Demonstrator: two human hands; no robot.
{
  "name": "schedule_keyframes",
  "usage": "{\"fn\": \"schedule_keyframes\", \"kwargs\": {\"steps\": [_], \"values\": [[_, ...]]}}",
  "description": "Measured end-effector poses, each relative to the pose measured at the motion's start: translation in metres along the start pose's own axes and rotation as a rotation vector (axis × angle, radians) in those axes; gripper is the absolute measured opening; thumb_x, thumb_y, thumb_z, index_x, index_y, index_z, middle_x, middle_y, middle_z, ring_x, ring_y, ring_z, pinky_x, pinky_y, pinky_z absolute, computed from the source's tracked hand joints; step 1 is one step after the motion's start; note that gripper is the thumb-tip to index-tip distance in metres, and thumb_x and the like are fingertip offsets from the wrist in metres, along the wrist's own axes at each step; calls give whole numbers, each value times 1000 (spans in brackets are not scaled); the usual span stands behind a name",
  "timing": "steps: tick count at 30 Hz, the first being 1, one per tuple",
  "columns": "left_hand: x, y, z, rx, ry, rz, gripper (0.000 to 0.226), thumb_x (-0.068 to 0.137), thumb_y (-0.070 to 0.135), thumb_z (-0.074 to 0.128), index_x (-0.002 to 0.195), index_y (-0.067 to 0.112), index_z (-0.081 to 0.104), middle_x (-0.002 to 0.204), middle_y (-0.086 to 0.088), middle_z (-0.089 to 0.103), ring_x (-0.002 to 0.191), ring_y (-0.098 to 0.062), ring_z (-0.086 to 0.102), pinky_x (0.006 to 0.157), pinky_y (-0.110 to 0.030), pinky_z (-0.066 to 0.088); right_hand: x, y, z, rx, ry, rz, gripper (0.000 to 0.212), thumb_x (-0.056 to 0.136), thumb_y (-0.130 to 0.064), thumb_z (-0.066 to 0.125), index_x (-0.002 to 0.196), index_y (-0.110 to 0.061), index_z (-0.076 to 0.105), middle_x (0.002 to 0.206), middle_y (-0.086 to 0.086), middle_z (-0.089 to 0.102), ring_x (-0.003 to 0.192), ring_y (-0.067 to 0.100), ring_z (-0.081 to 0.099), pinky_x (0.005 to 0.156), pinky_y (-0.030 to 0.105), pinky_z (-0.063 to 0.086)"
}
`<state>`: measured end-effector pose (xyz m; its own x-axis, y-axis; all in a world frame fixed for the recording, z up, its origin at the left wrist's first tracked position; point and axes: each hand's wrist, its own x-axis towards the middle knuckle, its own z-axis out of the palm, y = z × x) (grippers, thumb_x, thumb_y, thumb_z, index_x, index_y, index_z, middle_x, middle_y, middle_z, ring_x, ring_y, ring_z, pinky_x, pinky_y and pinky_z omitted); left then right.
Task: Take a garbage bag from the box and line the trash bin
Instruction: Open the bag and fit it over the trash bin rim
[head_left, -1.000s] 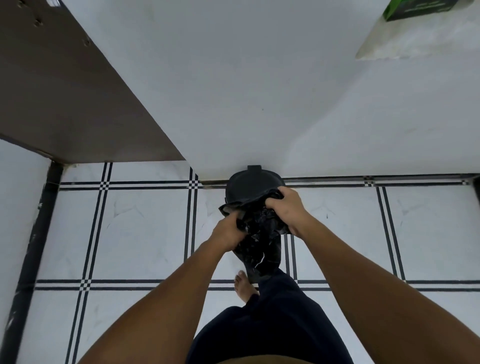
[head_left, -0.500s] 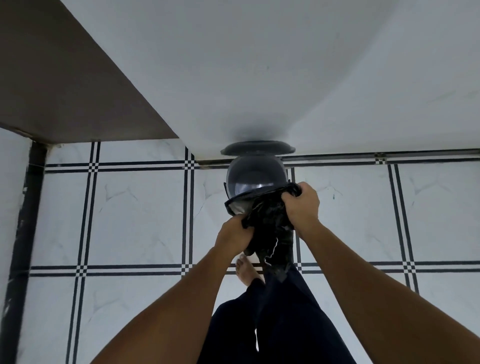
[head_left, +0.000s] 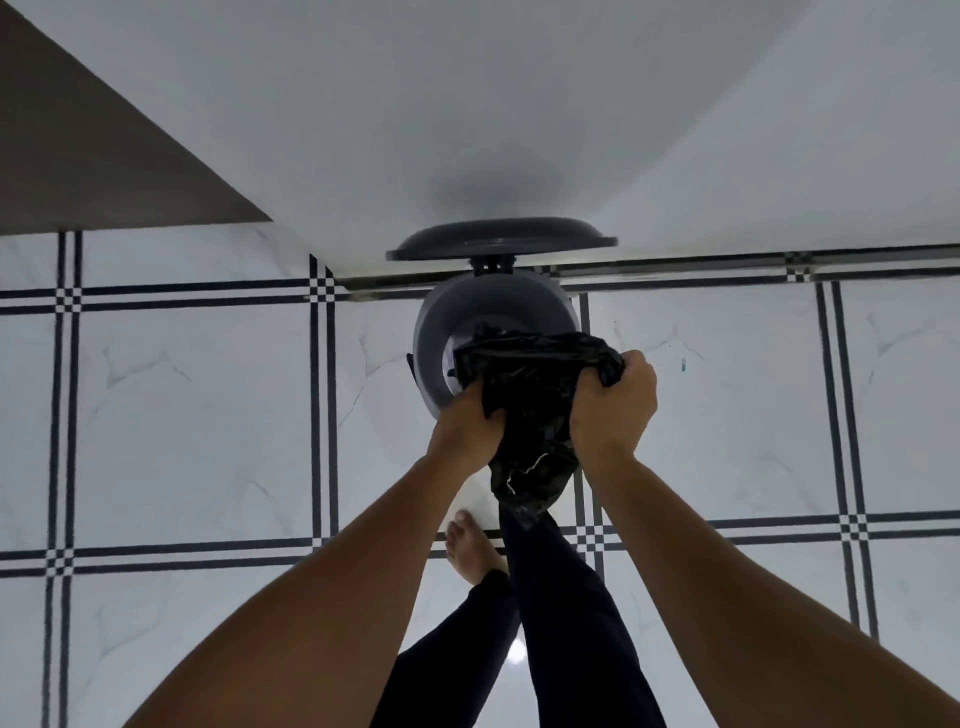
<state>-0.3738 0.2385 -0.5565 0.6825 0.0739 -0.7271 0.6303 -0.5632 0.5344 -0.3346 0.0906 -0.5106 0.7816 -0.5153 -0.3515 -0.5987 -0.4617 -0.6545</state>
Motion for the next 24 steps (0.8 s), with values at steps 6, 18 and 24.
{"fn": "schedule_keyframes", "kwargs": {"steps": [6,18,24], "values": [[50,-18,22,-17,156,6,61,93,13,64,150,17,44,128,-11,65,120,-32,64,98,-40,55,32,43,50,-12,-130,-19,10,88,-11,61,90,-9,51,92,10,60,71,15,55,53,12,38],[65,-82,-12,99,379,11,79,82,2,71,153,9,39,147,-17,45,133,-37,49,106,-56,53,73,104,59,-613,-290,-287,38,89,-5,53,123,-16,42,112,11,57,95,32,59,72,41,49],[61,-113,-8,173,361,-75,67,87,1,75,148,9,45,147,-18,46,114,-41,63,96,-50,58,89,113,63,-639,-222,60,36,87,-7,51,123,-13,52,124,14,52,114,36,53,89,46,47]]}}
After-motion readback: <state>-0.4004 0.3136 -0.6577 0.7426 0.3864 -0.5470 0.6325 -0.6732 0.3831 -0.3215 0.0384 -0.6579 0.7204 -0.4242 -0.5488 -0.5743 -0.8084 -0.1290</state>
